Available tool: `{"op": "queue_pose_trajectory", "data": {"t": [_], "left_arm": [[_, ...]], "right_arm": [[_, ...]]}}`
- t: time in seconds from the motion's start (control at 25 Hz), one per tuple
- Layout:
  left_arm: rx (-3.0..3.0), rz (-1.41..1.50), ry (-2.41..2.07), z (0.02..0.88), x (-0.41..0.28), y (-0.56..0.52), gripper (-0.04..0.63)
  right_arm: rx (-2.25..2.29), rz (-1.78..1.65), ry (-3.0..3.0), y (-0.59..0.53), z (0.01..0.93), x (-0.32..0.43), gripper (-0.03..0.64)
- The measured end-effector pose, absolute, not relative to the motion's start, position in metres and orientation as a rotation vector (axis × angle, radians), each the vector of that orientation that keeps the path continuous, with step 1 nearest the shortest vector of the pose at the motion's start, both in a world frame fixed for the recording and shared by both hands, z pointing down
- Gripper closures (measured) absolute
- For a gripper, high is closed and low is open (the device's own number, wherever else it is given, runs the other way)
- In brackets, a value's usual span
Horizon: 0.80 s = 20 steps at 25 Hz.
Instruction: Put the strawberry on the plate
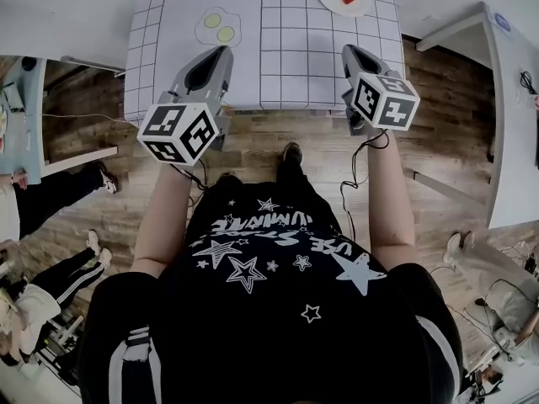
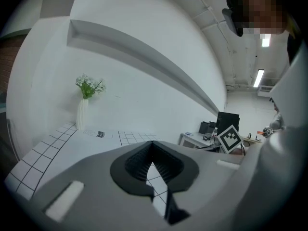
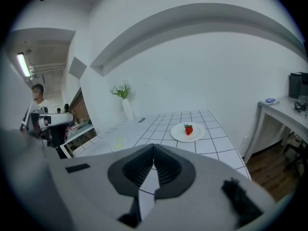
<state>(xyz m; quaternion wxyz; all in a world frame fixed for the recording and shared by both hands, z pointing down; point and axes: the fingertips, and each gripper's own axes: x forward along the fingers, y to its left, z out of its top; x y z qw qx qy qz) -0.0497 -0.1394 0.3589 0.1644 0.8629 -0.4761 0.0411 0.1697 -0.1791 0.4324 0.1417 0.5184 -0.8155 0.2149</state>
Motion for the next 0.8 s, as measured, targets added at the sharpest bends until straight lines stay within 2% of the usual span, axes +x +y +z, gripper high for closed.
{"op": "queue_pose_trajectory", "data": {"t": [0.8], "left_arm": [[2.635,0.015,-1.103,0.337,-0.184,-0.06,0.586]], "right_arm": [[1.721,0.545,-2.276,-0.079,0.387,0.015,0.603]]}}
